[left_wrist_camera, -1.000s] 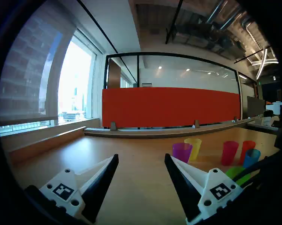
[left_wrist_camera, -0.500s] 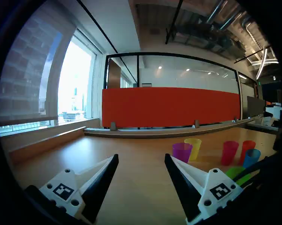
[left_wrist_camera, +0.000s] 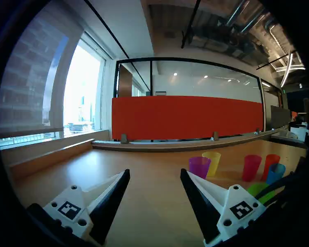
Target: Pour water
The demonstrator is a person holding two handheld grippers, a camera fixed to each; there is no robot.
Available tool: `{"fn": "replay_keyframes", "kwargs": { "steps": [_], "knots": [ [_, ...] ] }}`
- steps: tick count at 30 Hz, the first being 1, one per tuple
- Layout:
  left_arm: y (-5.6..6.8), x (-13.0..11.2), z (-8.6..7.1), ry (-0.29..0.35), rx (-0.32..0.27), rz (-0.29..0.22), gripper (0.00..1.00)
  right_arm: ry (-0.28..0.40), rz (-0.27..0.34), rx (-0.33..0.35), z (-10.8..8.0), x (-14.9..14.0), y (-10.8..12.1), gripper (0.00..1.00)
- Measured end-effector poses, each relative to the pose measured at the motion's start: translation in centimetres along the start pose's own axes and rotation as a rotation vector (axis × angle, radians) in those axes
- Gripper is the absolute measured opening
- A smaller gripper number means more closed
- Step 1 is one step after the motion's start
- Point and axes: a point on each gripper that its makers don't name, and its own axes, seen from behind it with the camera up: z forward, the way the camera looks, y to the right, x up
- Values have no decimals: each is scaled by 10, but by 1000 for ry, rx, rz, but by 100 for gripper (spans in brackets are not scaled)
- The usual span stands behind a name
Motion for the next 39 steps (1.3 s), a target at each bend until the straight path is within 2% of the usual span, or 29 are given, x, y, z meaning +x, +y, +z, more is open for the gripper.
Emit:
{"fn": "replay_keyframes", "kwargs": {
  "steps": [15,21,39],
  "knots": [
    [-1,0,0,0,0,0,91,-5,49,26,8,-21,4,100],
    [0,0,0,0,0,0,91,-17,57,12,11,-31,11,100],
    [0,0,0,0,0,0,91,-64,65,16,14,-46,12,100]
  ]
}}
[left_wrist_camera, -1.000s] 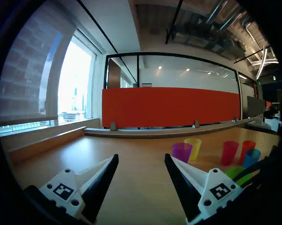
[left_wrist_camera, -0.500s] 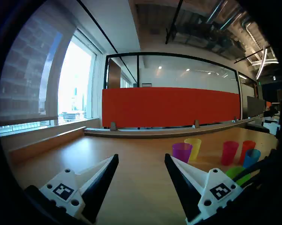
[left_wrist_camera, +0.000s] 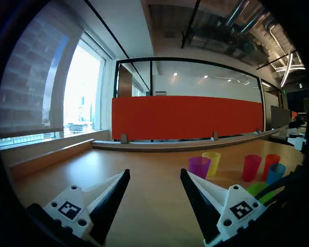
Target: Pour water
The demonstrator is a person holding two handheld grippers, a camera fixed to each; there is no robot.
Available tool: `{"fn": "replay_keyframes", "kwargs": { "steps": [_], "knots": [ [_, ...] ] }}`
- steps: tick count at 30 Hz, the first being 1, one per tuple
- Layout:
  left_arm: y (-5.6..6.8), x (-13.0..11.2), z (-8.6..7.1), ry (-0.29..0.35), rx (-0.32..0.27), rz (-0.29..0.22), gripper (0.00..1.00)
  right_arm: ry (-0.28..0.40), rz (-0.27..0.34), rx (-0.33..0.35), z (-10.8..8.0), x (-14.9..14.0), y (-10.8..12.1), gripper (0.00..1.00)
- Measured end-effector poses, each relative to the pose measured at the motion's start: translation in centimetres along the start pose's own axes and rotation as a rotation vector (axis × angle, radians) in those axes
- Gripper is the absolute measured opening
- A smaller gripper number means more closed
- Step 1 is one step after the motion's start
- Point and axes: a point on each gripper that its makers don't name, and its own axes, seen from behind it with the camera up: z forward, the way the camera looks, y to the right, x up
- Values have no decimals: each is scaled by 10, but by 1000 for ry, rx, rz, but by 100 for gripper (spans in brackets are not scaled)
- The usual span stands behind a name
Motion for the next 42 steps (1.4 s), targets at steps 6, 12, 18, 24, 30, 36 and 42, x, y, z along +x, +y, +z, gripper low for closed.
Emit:
{"fn": "replay_keyframes", "kwargs": {
  "steps": [6,12,18,24,30,36,42],
  "knots": [
    [1,0,0,0,0,0,91,0,1,-1,0,0,1,100],
    [0,-1,0,0,0,0,91,-1,1,1,1,-1,1,100],
    [0,-1,0,0,0,0,91,-1,1,1,2,-1,2,100],
    [0,0,0,0,0,0,91,-2,1,0,3,-1,1,100],
    [0,0,0,0,0,0,91,-2,0,1,3,-1,1,100],
    [0,0,0,0,0,0,91,-3,0,0,3,-2,1,100],
    [0,0,0,0,0,0,91,-2,1,0,3,-2,1,100]
  ]
}}
